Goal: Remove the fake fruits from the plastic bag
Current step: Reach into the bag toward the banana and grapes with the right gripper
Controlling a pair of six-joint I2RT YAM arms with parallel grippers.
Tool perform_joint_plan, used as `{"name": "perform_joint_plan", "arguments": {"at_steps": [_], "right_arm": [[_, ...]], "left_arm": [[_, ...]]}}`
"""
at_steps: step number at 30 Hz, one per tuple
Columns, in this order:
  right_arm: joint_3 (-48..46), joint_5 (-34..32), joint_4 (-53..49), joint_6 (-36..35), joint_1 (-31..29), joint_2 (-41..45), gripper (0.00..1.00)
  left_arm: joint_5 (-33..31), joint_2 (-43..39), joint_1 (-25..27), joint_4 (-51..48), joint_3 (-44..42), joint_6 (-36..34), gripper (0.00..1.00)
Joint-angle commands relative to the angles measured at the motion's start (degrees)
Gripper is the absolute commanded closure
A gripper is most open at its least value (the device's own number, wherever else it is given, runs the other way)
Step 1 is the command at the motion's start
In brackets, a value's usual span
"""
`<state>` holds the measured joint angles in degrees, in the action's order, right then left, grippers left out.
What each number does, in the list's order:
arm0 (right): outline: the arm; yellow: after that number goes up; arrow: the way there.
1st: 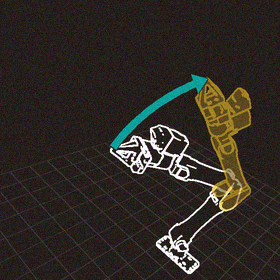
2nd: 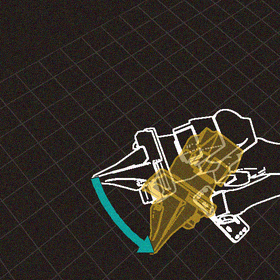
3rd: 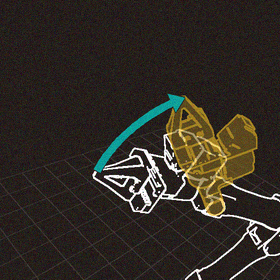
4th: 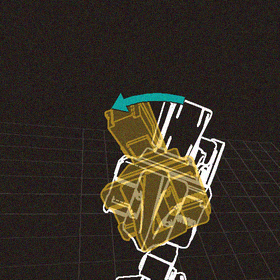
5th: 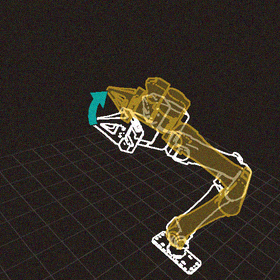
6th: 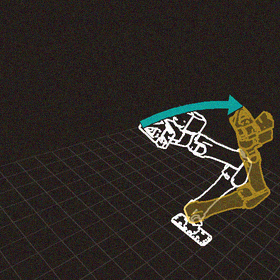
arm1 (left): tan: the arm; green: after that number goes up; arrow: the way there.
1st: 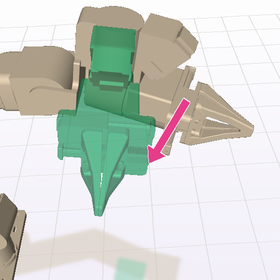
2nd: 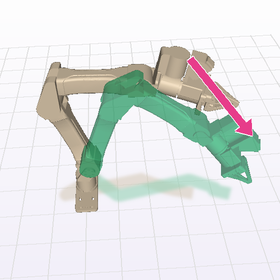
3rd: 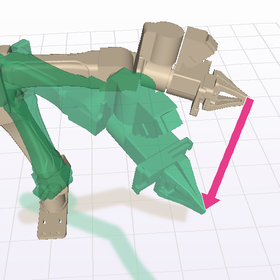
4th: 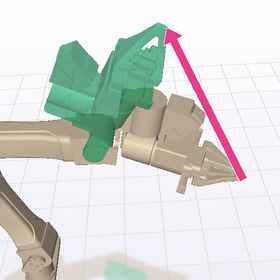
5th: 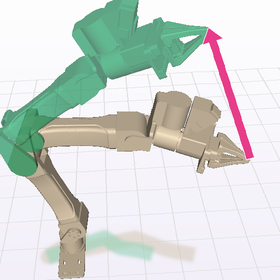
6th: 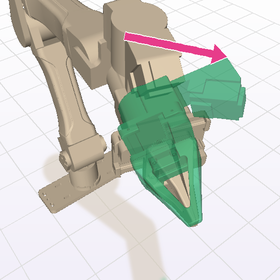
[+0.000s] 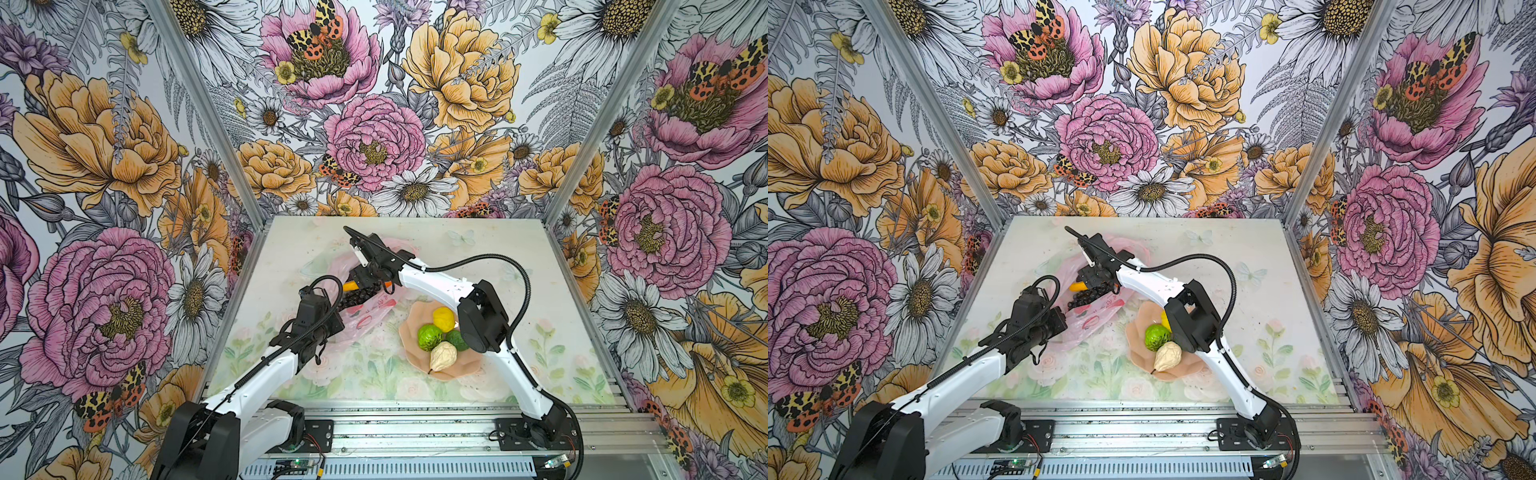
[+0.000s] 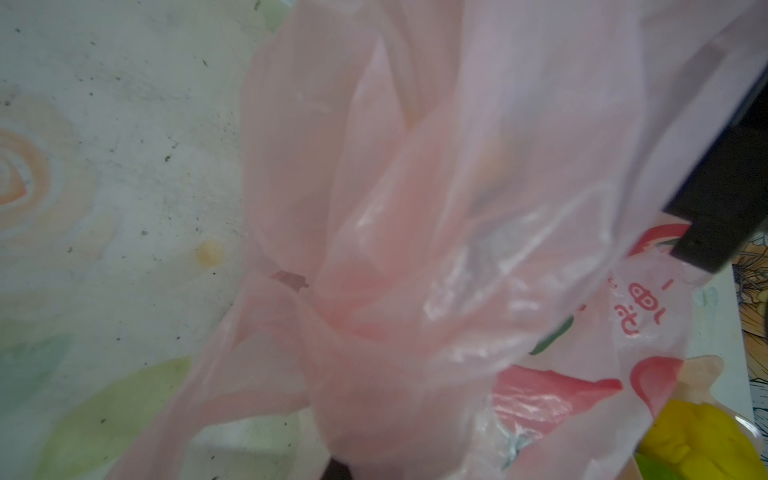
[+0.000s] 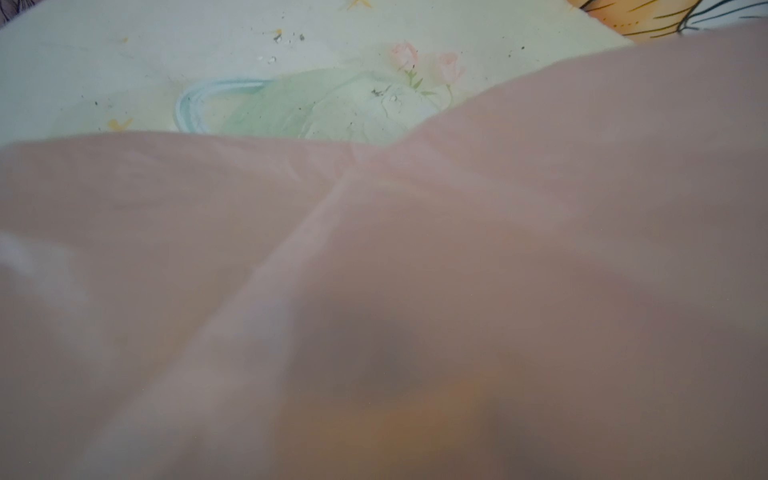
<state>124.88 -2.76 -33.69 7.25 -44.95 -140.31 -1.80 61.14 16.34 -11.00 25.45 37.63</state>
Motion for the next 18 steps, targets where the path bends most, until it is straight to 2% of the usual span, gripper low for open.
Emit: {"name": "perform_joint_plan", "arguments": {"at_steps": [1, 11, 18], "right_arm": [[-2.05, 2.23, -1.03, -2.37, -0.18, 1.75, 0.11], [-2.57, 1.98, -1.55, -4.98, -0.16, 0.43, 0.08], [-1.33, 7.79, -2.08, -7.24, -1.83, -0.73, 0.04]], "left_arm": [[-0.52, -0.03, -0.88, 0.20, -0.71, 0.96, 1.00], [0.20, 0.33, -1.28, 0.28, -0.05, 0.00, 1.00], [0.63, 0.33, -1.31, 0.46, -0.14, -0.11, 1.00]]}}
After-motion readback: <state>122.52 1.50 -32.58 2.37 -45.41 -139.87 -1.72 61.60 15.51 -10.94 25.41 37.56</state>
